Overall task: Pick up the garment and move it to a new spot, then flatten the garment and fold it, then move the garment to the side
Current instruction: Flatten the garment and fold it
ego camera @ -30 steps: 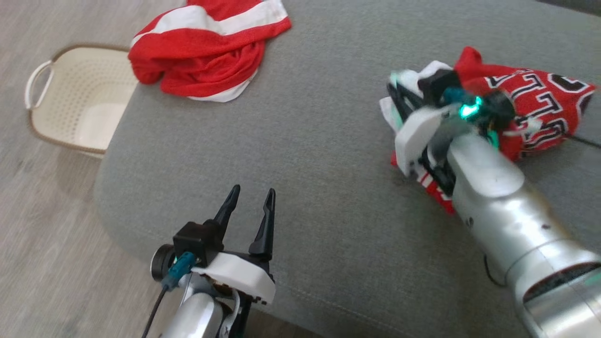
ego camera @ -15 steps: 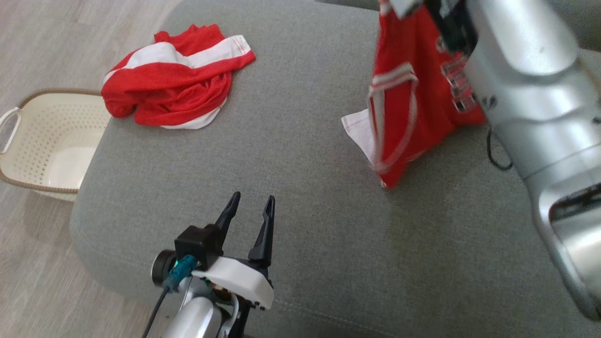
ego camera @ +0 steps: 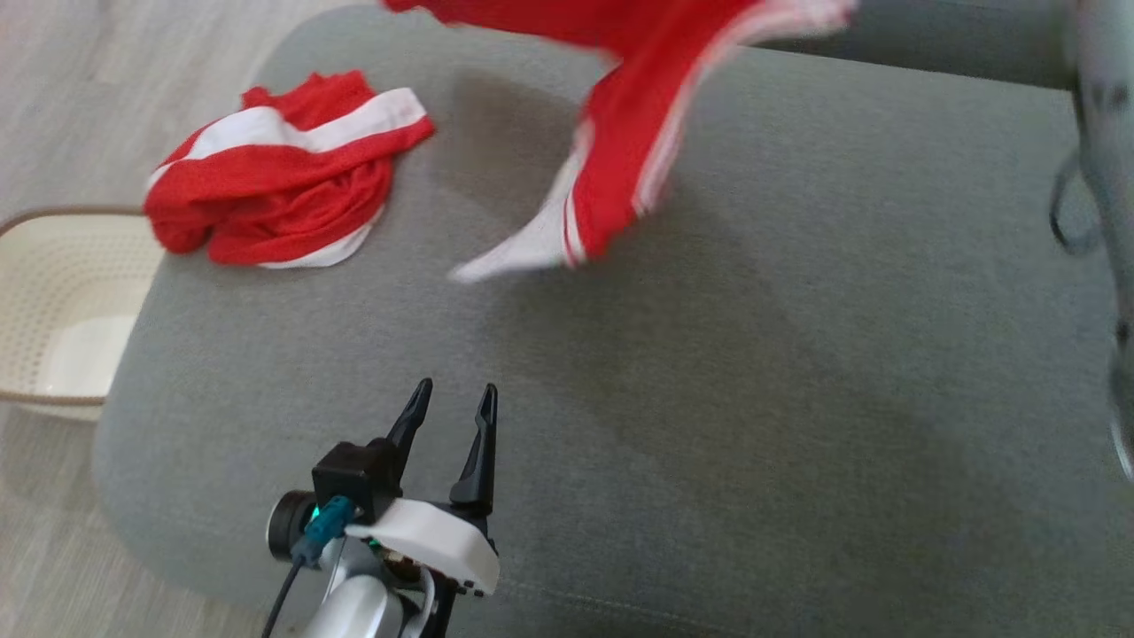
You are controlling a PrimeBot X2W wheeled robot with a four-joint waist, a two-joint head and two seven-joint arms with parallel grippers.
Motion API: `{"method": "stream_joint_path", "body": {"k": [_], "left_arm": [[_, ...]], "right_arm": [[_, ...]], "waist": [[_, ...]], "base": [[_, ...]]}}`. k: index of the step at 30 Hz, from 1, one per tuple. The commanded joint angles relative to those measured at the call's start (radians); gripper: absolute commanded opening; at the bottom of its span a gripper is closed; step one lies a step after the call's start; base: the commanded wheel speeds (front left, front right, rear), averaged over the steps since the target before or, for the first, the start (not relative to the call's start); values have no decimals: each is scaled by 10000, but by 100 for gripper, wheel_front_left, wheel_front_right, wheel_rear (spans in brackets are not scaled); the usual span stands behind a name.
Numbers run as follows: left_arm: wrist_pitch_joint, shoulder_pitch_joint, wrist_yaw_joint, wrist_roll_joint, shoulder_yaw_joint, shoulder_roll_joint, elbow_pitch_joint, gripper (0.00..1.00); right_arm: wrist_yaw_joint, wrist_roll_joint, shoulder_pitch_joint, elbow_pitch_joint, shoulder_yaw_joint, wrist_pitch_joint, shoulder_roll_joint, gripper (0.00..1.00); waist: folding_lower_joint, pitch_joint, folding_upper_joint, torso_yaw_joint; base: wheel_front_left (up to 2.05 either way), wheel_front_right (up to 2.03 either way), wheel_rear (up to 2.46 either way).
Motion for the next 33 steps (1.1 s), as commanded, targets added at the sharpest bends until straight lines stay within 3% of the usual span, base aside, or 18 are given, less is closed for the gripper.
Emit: {"method": "stream_joint_path", "body": {"k": [1,9,10,11,12,16,22,26,27,33], "left_arm": [[-124,-270,-54,101,368,22,-326,100],[-124,-559,-193,190,224,22,-327,100],[-124,-597,-206,208,210,22,-322,100],[-124,-629,-223,217,196,22,-307,100],[-124,-654,-235,233,189,22,-287,100],[-124,-684,-263,282,227,22,-223,100],[-124,-579,-294,328,336,22,-128,100],[-124,-547,-297,283,272,22,-120,100],[-124,-547,-297,283,272,22,-120,100],[-124,-440,-249,184,204,22,-134,100]], "right_arm": [[65,-116,655,156,-87,-30,-164,0],[65,-805,2946,2537,-986,169,-2165,0],[65,-832,3104,2849,-1265,210,-2335,9],[65,-915,3237,3120,-1512,215,-2494,75],[65,-1034,3346,3341,-1696,212,-2602,100],[65,-1371,3575,3623,-2312,84,-2531,100],[65,-1781,3962,2594,-2182,-23,-1310,100],[65,-1507,4644,1508,-855,-28,-287,100],[65,-1507,4644,1508,-855,-28,-287,100],[65,-171,5758,932,2439,140,581,100]], "waist": [[0,85,0,-349],[0,520,0,-810],[0,576,0,-826],[0,622,0,-831],[0,655,0,-837],[0,722,0,-864],[0,544,0,-894],[0,420,0,-756],[0,420,0,-756],[0,321,0,-397]], "base": [[0,0,0],[0,0,0],[0,0,0],[0,0,0],[0,0,0],[0,0,0],[0,0,0],[0,0,0],[0,0,0],[0,0,0]]}}
